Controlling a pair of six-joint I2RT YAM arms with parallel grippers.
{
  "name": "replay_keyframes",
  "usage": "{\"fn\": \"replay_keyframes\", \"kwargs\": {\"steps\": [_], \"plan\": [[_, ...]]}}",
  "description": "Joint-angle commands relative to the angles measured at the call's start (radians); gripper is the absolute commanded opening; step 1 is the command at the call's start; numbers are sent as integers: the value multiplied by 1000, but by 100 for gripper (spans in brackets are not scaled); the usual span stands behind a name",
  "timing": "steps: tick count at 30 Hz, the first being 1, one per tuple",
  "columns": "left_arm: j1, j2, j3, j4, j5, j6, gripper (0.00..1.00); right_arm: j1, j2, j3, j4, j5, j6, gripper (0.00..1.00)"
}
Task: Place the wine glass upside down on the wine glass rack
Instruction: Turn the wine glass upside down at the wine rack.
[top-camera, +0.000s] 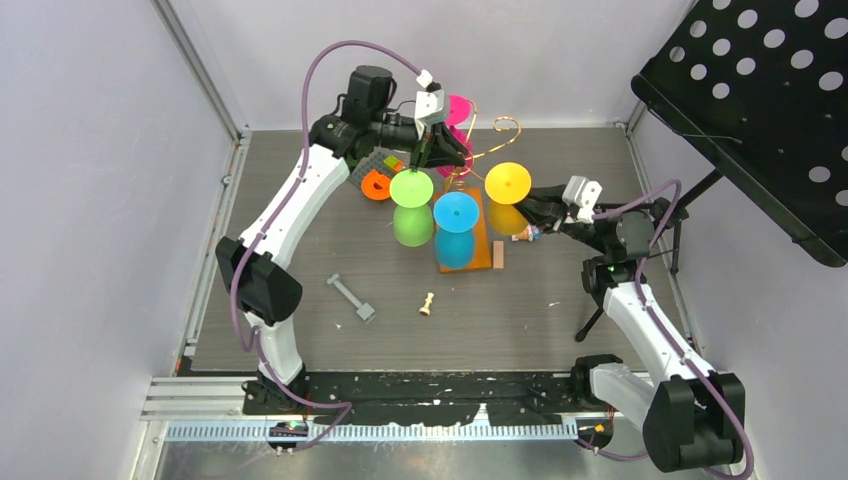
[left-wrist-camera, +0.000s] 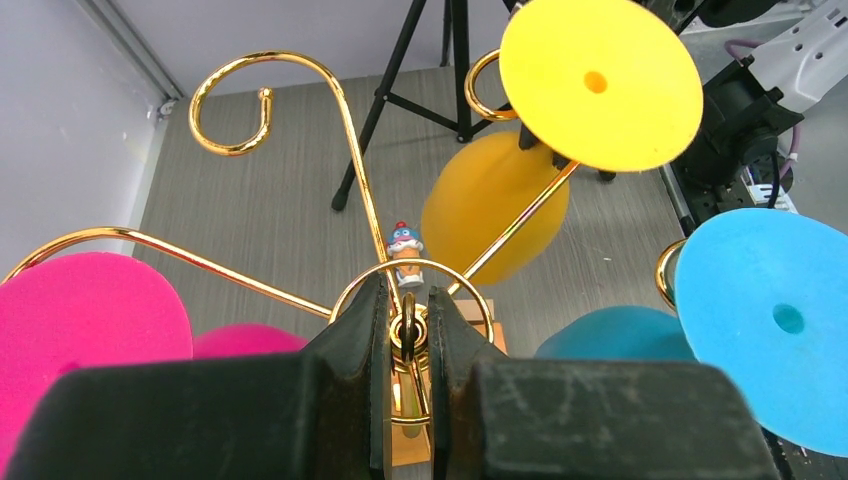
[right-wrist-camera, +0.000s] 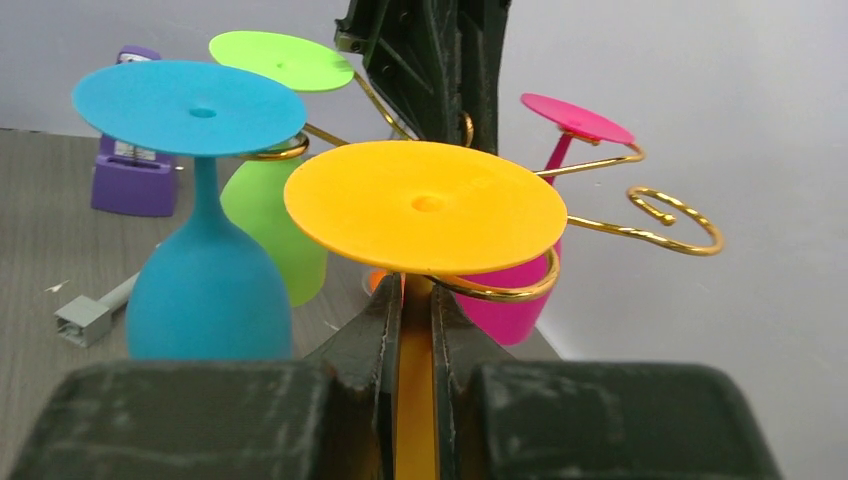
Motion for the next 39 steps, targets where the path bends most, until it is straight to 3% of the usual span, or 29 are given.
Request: {"fn": "replay_keyframes", "kwargs": {"steps": [1,10,18,34,39], "plan": [[-8,20,-30,-89,19,-17,0,1,-51,16,-81,167,-91,6],[-17,33,-15,-81,16,-32,0,2,21,131,-275,307,-78,11],[-25,54,6,-86,2,-38,0,16,103,216,-298,275,-31,20],[-21,83,35,-89,-19,-46,0,21,-53,150,-378,344,-105,66],[-20,101,58,-71,-33,-67,0,20,-130,110,-409,398,-111,71]]}}
